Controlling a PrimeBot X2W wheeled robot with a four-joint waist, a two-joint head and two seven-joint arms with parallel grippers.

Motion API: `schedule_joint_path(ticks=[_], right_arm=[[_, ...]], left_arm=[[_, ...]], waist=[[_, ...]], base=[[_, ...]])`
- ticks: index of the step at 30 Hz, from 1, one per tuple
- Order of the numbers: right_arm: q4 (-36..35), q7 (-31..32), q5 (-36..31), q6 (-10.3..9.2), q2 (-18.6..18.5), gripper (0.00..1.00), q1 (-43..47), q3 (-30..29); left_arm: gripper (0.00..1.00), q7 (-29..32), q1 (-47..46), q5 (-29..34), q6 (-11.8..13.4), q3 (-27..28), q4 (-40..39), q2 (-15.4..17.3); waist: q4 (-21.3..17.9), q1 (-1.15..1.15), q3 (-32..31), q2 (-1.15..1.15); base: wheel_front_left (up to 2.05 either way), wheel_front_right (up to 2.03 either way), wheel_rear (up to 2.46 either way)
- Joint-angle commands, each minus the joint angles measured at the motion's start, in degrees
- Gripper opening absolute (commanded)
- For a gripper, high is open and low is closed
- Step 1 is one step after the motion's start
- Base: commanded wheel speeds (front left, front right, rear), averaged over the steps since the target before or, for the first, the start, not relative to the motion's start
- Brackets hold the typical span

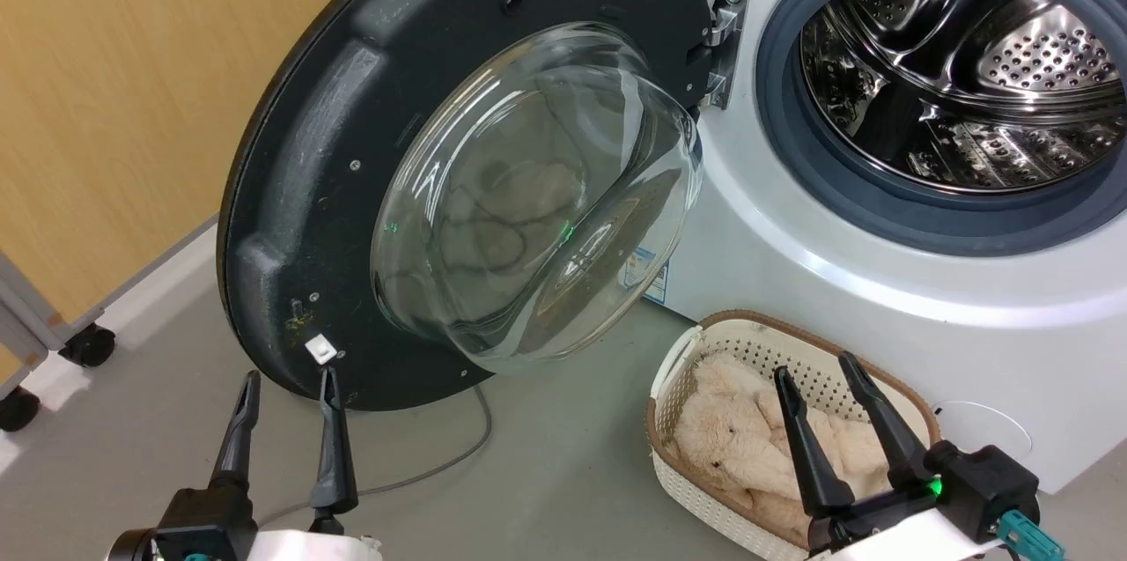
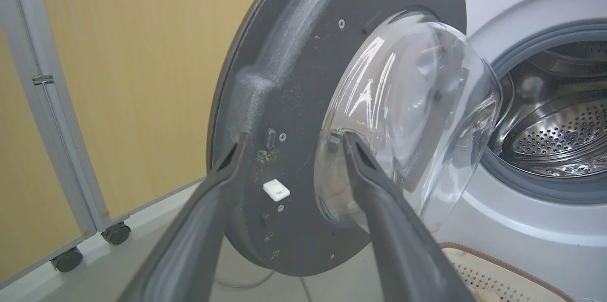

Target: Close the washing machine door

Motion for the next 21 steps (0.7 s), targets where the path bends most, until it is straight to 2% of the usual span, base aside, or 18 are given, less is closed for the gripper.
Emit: schedule_joint_path(ticks=[1, 8, 9, 10, 15, 19, 21], right_arm=[[0.2, -0.3, 0.5, -0.04, -0.4, 1.00, -0.5, 0.0], [0.2, -0.3, 0.6, -0.04, -0.5, 1.00, -0.5, 0.0], [0.2, -0.3, 0.6, -0.04, -0.5, 1.00, -0.5, 0.0], [0.1, -0.3, 0.6, -0.04, -0.5, 1.00, -0.5, 0.0], [-0.3, -0.3, 0.3, -0.04, -0.5, 1.00, -0.3, -0.4], [-1.0, -0.3, -0.2, -0.04, -0.8, 1.00, 0.4, -1.4], [-1.5, -0.3, -0.6, -0.04, -1.0, 1.00, 0.8, -2.0]], left_arm=[[1.00, -0.3, 0.6, -0.3, 0.3, -0.1, -0.1, -0.1], [1.00, -0.3, 0.6, -0.5, 0.7, -0.3, -0.2, -0.1], [0.29, -0.3, 0.6, -1.0, 0.7, -0.1, -0.4, -0.1], [0.00, -0.3, 0.5, -1.6, 0.8, 0.0, -1.0, -0.1], [0.00, -0.3, -1.2, -1.2, 0.6, 2.5, -5.0, 0.0], [0.00, -0.3, -5.1, -4.1, -1.9, 7.2, -7.3, 0.2], [0.00, -0.3, -7.4, -4.6, -4.0, 9.4, -6.9, 2.0]], waist=[[0.0, 0.00, 0.0, 0.00], [0.0, 0.00, 0.1, 0.00], [0.0, 0.00, 0.1, 0.00], [0.0, 0.00, 0.2, 0.00], [0.0, 0.00, 0.9, 0.00], [-0.1, 0.00, 1.9, 0.00], [-0.3, 0.00, 2.7, 0.00]], base=[[0.00, 0.00, 0.00], [0.00, 0.00, 0.00], [0.00, 0.00, 0.00], [0.00, 0.00, 0.00], [0.00, 0.00, 0.00], [0.00, 0.00, 0.00], [0.00, 0.00, 0.00]])
